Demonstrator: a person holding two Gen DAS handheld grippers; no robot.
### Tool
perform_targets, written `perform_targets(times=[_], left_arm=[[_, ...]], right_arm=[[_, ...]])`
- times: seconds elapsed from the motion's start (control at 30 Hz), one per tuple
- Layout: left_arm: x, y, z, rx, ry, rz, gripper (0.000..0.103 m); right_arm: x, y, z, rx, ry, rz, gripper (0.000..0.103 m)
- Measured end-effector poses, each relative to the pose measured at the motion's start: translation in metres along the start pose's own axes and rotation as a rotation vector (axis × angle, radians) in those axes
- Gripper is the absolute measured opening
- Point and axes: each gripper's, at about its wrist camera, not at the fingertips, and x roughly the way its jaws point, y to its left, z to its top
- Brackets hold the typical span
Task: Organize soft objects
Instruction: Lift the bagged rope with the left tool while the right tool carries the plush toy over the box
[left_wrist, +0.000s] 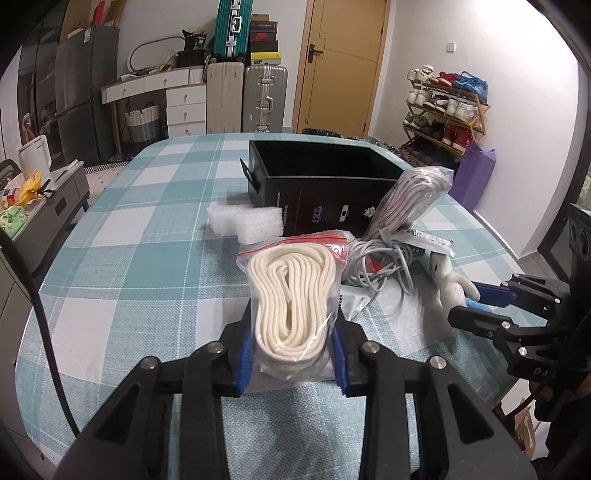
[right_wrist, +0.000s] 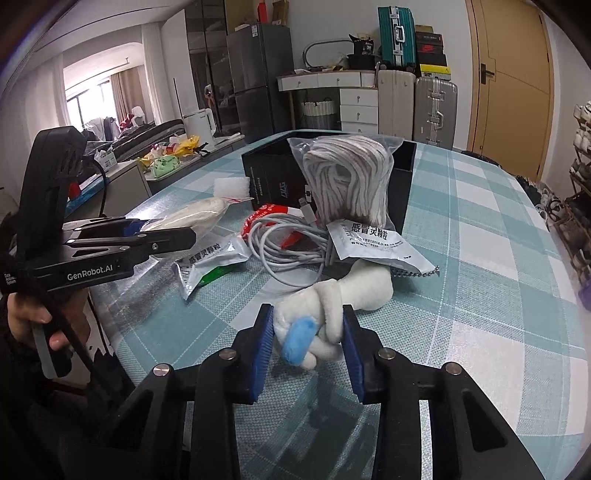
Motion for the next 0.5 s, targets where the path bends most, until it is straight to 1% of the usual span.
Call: perform_targets(times=[0.23,0.5], left_arm=[[-0.011,-0.002,0.003,0.0,-0.033,-0.007,0.033],[-0.023,-0.002,0.01,-0.006,-0.07,-0.01,0.033]], right_arm=[[-0.013,0.009,-0.002,-0.024,-0.023,0.022,0.035],[-0.031,0.02,-0.001,-0.035,-0.063,0.066,0.035]])
